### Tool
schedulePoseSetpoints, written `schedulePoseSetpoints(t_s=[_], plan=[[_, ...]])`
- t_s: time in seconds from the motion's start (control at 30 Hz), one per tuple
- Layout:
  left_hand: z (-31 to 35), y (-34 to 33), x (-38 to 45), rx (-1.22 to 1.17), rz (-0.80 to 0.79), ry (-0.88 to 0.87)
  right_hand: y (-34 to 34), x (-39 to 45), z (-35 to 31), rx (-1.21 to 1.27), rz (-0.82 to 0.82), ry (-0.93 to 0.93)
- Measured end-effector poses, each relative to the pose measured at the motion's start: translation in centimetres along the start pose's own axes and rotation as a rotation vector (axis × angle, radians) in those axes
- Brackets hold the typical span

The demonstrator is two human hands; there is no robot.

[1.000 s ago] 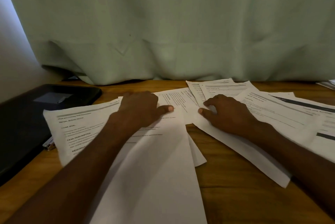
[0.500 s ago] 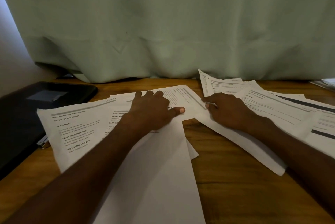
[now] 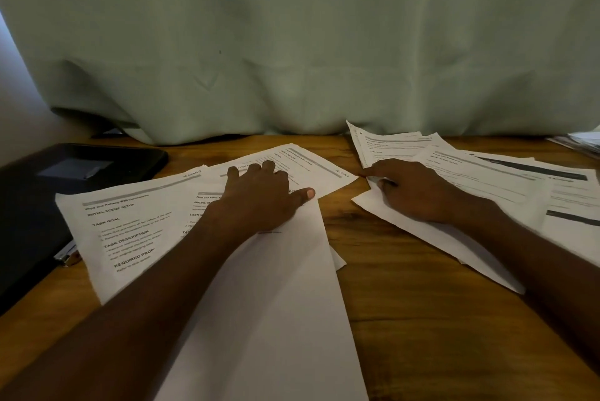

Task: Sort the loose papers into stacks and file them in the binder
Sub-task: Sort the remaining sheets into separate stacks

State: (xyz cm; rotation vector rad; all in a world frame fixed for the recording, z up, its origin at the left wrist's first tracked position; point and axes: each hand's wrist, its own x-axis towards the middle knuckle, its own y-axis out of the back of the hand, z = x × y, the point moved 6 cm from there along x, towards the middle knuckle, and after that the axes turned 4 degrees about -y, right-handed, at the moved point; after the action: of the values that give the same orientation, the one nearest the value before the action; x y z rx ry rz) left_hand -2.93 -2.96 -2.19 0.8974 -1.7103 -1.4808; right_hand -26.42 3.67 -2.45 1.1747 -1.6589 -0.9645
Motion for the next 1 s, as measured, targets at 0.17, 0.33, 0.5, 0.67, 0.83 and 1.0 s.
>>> schedulePoseSetpoints(t_s=[0.17,0.33,0.5,0.67,0.83,1.0], plan=[[-0.1,-0.5,0.2,-0.013,-0.008,-0.015,-0.5,0.0,-1.1,-0.013,-0.012,0.025],[0.4,0.1,-0.4,-0.099,0.038,-0.036,-1.0,0.4,-2.4,0.073,-0.052,0.009],[0.8,2.0,-0.4,-0.429,0.280,-0.003,4.8,-0.8,0.8,0.095,0.285,-0.107],[5.7,4.3,1.5,-0.500,0.262,-0.008,6.8,-1.0,8.2,-0.156,0.114,-0.427],[9.5,2.9,3.8,-0.479,0.077,0.063,6.1,0.5,9.3,-0.046,0.117,-0.363],[9.6,3.3,4.1,-0.840,0.140,0.207,6.6,0.8,8.5,0.167,0.201,-0.315]])
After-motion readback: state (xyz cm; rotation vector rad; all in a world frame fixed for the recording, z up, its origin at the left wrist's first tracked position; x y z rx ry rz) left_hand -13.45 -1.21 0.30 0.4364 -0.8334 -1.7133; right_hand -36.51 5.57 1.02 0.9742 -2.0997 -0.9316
